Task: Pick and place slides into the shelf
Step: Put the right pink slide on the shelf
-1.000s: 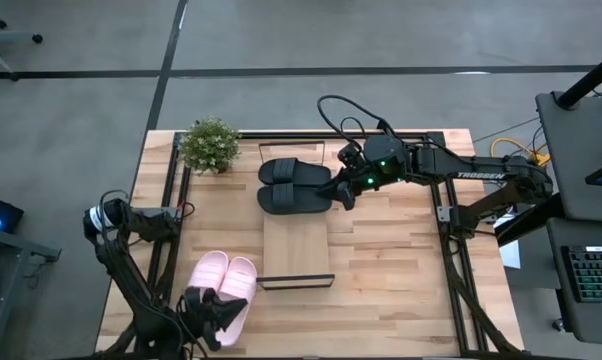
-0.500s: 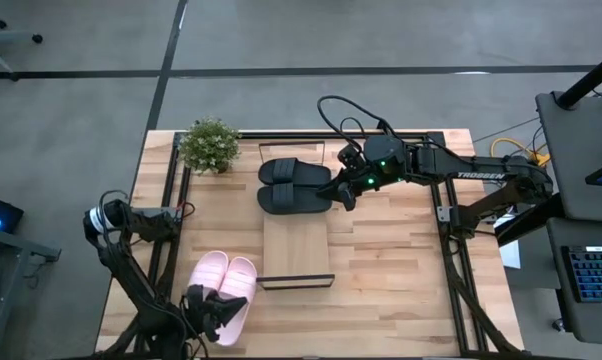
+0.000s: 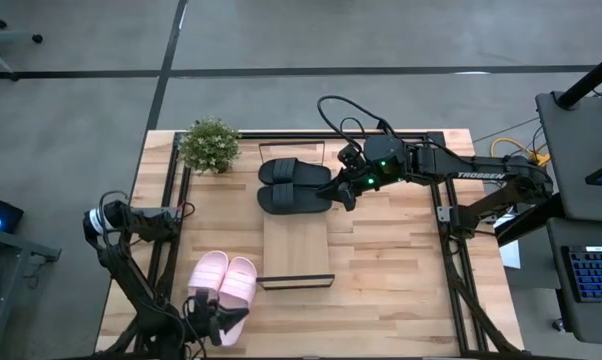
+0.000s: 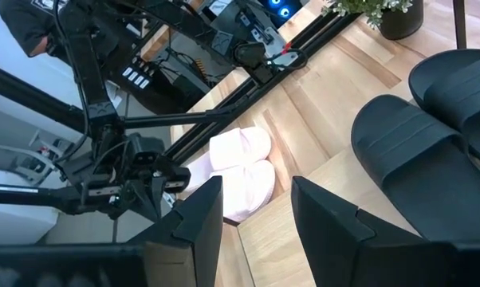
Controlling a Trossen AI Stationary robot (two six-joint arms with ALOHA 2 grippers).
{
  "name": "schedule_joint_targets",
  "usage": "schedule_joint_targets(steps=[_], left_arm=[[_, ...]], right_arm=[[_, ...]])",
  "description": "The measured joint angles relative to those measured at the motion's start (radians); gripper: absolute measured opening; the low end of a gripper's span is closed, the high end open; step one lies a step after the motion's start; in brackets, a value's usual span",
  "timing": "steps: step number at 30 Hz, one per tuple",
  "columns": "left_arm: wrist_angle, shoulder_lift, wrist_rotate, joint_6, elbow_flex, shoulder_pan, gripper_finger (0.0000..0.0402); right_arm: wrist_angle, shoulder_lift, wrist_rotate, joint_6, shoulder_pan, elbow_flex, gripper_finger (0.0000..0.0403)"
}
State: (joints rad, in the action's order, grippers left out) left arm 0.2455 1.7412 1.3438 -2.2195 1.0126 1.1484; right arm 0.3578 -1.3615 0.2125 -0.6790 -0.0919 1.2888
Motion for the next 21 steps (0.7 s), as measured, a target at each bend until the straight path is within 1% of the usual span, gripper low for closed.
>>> schedule_joint_targets(steps=[6,8,11,15,17,21], left_arm=[[-0.001,0.006,-0.006,-0.001,0.004,0.001,0.0],[0.002,0.006,-0.042,-0.002,0.003,-0.001,0.0],[0.023,0.006,-0.151,-0.004,0.002,-0.001,0.0],[0.088,0.01,-0.165,-0.046,0.002,0.0,0.0],[0.097,0.01,-0.19,-0.052,0.001,-0.002,0.0],[0.133,0.013,-0.198,-0.057,0.0,-0.01,0.0]], right_arm=[[0.0,0.001,-0.003,-0.001,0.0,0.0,0.0141],[0.0,0.001,-0.003,-0.001,0.0,0.0,0.0141],[0.0,0.001,-0.003,-0.006,0.0,0.0,0.0141],[0.0,0.001,-0.003,-0.01,0.0,0.0,0.0141],[0.0,0.001,-0.003,-0.015,0.0,0.0,0.0141],[0.0,0.001,-0.002,-0.025,0.0,0.0,0.0141]])
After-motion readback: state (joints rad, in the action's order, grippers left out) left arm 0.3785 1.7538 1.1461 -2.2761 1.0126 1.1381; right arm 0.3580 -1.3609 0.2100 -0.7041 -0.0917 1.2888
